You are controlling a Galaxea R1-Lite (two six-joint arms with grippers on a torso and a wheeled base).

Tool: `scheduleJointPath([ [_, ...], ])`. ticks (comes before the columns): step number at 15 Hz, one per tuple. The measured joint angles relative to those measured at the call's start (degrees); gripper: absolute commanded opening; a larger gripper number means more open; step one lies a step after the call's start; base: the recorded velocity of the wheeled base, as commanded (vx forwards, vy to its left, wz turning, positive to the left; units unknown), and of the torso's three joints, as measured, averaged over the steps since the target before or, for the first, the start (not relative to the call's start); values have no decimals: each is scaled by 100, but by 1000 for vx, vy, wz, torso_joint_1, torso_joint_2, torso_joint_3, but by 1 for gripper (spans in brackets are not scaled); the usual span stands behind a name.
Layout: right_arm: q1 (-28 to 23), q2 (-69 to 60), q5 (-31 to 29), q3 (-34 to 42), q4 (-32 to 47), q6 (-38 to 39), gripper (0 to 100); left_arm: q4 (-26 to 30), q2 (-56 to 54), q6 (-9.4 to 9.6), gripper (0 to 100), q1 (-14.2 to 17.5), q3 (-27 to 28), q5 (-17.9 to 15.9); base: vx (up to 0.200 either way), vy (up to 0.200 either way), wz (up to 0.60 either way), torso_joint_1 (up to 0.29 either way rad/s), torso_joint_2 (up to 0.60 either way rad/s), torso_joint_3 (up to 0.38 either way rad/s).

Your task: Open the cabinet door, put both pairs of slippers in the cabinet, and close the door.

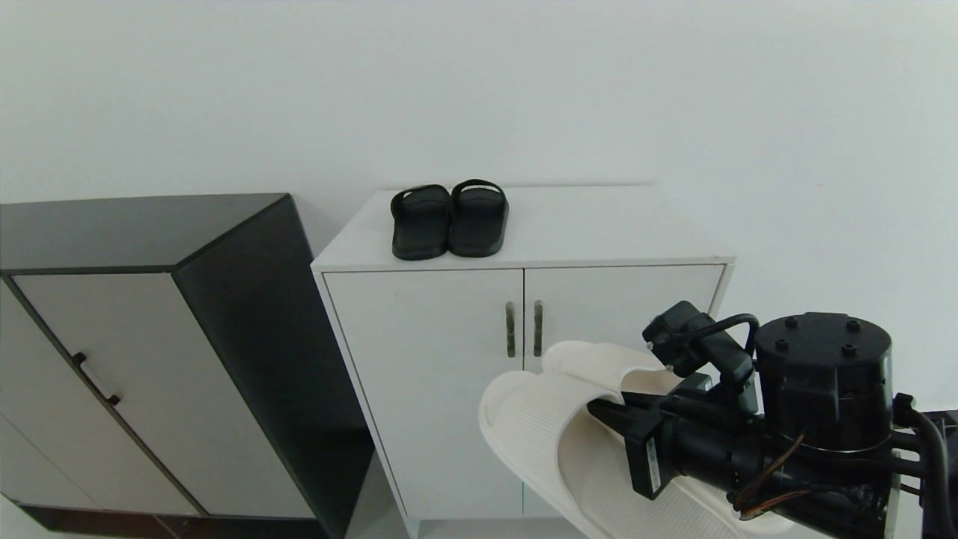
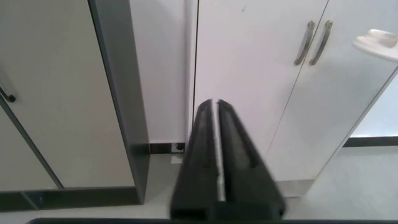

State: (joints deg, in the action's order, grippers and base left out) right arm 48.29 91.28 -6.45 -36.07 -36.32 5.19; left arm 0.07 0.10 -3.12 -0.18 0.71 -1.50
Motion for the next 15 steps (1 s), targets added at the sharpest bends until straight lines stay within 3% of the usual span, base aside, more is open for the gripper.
scheduleJointPath([
  [11, -17, 37, 10, 107, -22, 0, 0, 0, 0, 72, 100, 0, 0, -33, 0, 0, 0, -149, 481, 326],
  [15, -122, 172, 2, 243, -492, -7, 0, 6, 9, 156, 100, 0, 34, -167, 0, 0, 0, -69, 452, 367],
])
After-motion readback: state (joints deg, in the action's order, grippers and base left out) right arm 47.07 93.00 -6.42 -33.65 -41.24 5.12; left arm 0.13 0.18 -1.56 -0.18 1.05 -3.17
